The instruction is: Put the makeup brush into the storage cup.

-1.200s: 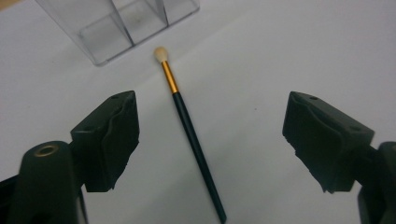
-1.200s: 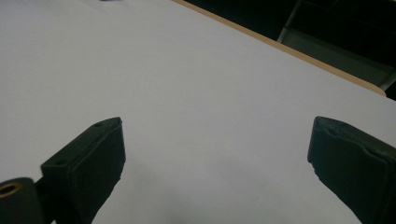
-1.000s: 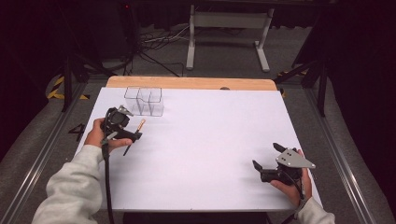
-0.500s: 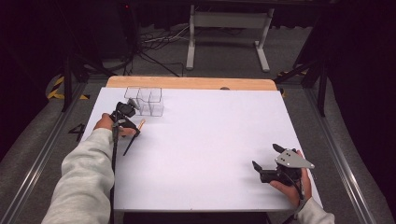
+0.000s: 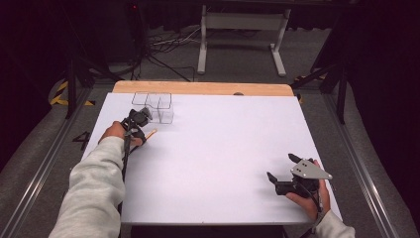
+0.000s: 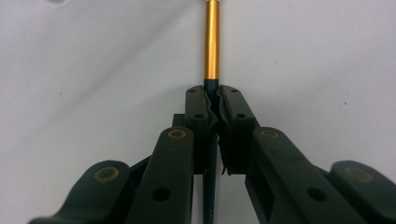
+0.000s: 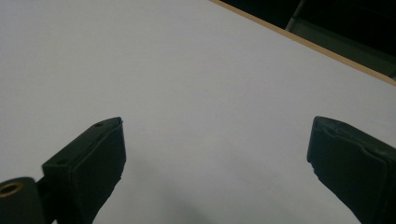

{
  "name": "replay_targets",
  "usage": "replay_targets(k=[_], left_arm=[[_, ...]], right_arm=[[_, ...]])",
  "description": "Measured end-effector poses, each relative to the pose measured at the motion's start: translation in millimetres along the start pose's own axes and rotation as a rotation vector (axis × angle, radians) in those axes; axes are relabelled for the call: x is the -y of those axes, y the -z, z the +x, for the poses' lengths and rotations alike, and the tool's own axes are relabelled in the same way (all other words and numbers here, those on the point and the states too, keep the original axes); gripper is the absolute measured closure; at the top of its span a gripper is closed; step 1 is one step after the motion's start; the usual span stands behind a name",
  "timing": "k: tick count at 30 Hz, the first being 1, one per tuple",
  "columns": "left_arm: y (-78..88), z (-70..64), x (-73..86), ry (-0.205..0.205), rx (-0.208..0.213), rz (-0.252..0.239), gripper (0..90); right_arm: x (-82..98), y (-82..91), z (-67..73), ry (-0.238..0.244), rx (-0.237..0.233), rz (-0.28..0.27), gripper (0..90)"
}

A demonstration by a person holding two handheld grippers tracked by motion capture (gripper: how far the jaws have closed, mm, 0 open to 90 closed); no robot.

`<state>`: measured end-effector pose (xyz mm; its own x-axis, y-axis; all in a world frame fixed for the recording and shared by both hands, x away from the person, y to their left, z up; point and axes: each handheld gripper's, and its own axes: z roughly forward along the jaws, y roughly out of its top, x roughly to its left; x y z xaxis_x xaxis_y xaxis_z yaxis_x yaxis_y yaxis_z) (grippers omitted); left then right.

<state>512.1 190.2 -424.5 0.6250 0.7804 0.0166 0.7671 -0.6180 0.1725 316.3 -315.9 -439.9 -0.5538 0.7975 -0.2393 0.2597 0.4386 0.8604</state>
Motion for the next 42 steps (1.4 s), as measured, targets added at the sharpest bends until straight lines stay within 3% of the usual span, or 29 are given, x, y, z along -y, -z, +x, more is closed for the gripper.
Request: replay_targets(k=[6,12,17,24,30,42], left_arm=[[1.0,0.5,2.3,0.005,0.004,-0.014,83.0],[7.4,2.7,5.2,0.014,0.002,-0.074,83.0],[22.0,4.8,14.2,0.016,0.009,-0.159,83.0],[46.5,5.0,35.8,0.012,0.028,-0.318,83.0],[65.3,-2.1,54.6,0.010,0.017,-0.472,83.0],[76.1,-11.0,75.5,-0.006,-0.036,-0.716,83.0]], right_arm=[[0.6,-1.0,-0.4,0.002,0.001,0.007,5.3],[1.0,0.4,-2.1,-0.014,0.002,-0.001,5.3],[1.1,1.0,-3.2,-0.022,0.002,-0.006,5.3],[0.7,1.8,-2.5,-0.024,0.005,-0.012,5.4],[0.3,2.7,-2.4,-0.024,0.006,-0.019,5.4],[0.1,2.8,-1.6,-0.022,0.011,-0.019,5.4]])
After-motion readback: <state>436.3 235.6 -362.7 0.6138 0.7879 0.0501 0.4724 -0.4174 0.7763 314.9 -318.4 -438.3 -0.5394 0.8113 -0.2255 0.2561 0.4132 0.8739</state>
